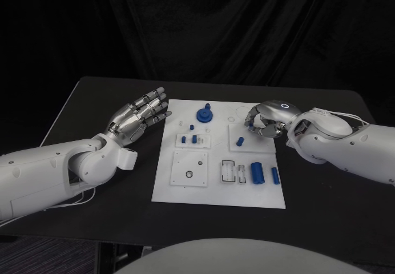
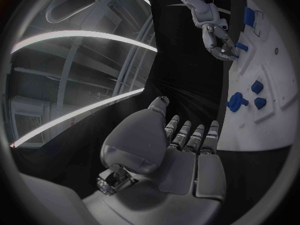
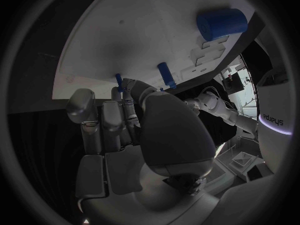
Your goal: Assemble the parts on the task board
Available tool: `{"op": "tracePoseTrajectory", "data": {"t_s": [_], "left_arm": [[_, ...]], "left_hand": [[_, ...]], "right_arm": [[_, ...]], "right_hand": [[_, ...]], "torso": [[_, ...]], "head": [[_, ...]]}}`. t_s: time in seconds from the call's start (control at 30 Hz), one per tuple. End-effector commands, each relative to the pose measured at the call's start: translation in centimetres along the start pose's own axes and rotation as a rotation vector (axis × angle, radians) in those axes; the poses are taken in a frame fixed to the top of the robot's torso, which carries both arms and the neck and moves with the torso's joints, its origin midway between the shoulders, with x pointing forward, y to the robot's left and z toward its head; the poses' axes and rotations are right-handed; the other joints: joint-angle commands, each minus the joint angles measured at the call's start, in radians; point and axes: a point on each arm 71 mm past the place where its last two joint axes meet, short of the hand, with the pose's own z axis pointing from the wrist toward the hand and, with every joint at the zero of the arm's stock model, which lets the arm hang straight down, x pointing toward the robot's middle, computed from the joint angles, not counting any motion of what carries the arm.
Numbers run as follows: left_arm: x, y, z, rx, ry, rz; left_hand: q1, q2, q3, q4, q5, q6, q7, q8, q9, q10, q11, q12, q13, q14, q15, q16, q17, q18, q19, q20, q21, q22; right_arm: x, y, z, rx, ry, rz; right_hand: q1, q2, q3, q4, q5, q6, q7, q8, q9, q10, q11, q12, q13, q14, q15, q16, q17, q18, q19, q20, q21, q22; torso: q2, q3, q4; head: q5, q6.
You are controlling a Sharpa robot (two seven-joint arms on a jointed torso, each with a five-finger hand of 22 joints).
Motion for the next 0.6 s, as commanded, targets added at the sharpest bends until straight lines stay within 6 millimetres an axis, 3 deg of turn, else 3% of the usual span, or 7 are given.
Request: {"op": "tracePoseTrajectory", "data": {"t_s": [0.03,0.37,0.6], "left_arm": [[0.2,-0.8,0.0,0.123,0.01,-0.012],[0.4,-0.7,0.1,0.117,0.016,-0.017],[0.5,-0.6,0.1,0.115,0.018,-0.018]], "left_hand": [[-0.012,-0.001,0.003,-0.005,0.004,0.0,0.003,0.004,0.001,0.0,0.006,0.002,0.001,0.003,0.005,0.008,0.002,-0.009,0.007,-0.002,0.005,0.0],[-0.014,0.0,0.011,-0.011,0.004,0.004,0.007,0.004,0.001,0.001,0.009,0.004,0.001,0.006,0.01,0.011,0.003,-0.014,0.009,-0.002,0.006,0.001],[-0.015,0.001,0.013,-0.012,0.004,0.006,0.008,0.004,0.001,0.002,0.01,0.005,0.002,0.007,0.01,0.012,0.003,-0.015,0.009,-0.002,0.006,0.001]], "right_arm": [[-1.1,0.2,0.0,-0.004,-0.054,-0.005],[-3.1,1.2,-0.4,-0.022,-0.087,0.004],[-3.5,3.6,-0.8,-0.084,-0.09,0.029]], "right_hand": [[0.008,-0.001,-0.001,-0.006,-0.006,0.001,-0.004,0.007,0.002,0.012,-0.007,0.004,0.002,-0.001,-0.004,-0.003,-0.001,-0.003,0.002,-0.004,0.003,0.097],[0.006,-0.001,-0.004,-0.006,-0.01,0.001,-0.004,0.009,0.006,0.014,-0.007,0.003,0.001,-0.003,-0.004,-0.007,-0.006,-0.002,0.001,-0.004,0.001,0.097],[0.008,0.0,-0.004,-0.007,-0.012,0.0,-0.005,0.01,0.008,0.016,-0.008,0.003,0.001,-0.002,-0.005,-0.007,-0.005,-0.002,0.001,-0.005,0.001,0.097]], "torso": [[0.0,0.0002,-0.0007],[0.0,-0.0009,-0.0005],[0.0,-0.0014,-0.0005]], "head": [[-0.001,-0.002],[0.001,-0.003],[0.005,-0.005]]}}
